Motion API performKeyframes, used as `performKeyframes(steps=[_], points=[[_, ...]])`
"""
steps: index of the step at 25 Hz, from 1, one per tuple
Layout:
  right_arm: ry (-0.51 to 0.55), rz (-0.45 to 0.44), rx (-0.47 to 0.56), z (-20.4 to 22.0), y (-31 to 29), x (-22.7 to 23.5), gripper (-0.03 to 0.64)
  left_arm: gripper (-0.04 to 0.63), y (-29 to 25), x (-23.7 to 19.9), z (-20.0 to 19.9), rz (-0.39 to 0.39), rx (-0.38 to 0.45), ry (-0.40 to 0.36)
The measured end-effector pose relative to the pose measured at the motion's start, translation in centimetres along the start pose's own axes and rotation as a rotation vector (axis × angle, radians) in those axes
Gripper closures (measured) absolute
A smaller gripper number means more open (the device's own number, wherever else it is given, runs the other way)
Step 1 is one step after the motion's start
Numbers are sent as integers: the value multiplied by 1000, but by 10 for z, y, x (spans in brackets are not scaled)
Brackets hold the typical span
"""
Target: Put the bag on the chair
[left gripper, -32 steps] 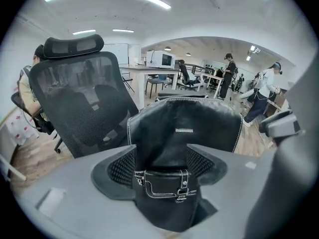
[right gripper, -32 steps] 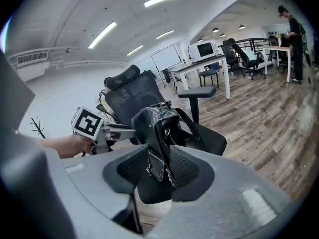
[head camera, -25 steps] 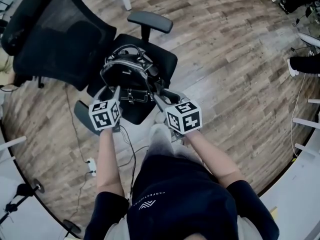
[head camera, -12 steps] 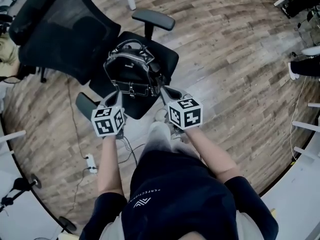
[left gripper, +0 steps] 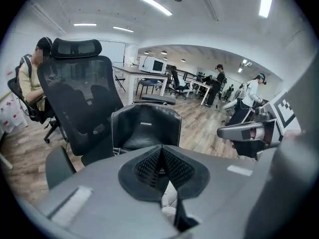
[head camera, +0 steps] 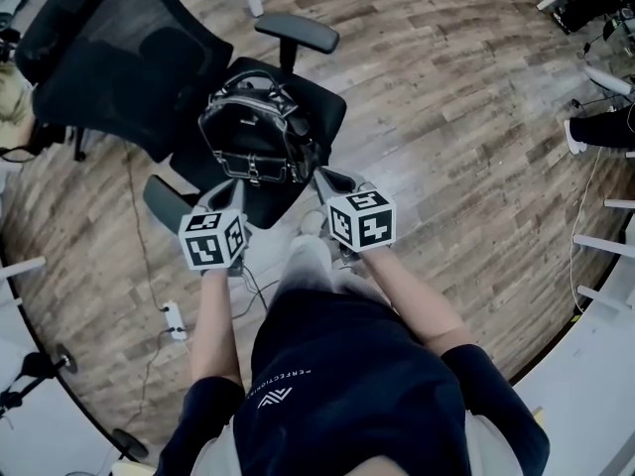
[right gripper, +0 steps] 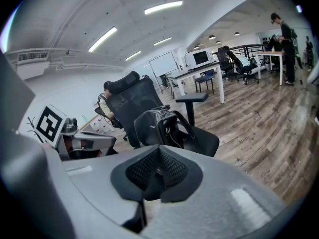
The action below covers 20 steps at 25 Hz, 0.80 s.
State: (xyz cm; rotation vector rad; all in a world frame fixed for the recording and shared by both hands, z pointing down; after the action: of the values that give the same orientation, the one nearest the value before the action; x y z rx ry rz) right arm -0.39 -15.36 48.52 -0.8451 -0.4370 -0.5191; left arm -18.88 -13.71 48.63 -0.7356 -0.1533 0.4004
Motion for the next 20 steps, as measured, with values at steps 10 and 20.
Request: performKeyframes(steps=[10,20], points=[[-46,-7,3,-1,4,2,615,575,2,4,0,11,0,4],[-80,-7,5,-3,2,6,615,575,2,1,-4,10,4,5]])
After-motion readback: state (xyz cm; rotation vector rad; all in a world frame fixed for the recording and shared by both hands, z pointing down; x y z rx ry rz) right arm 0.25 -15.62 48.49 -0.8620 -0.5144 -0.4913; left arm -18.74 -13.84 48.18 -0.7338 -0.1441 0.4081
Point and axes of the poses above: the fingertips, and each gripper's own axes: y backward along the fingers, x to its right, z out of its underside, the point moved 3 cm from there along y, backward along the fingers, and after that the axes turned 15 degrees about -y, right-handed, at the moved point
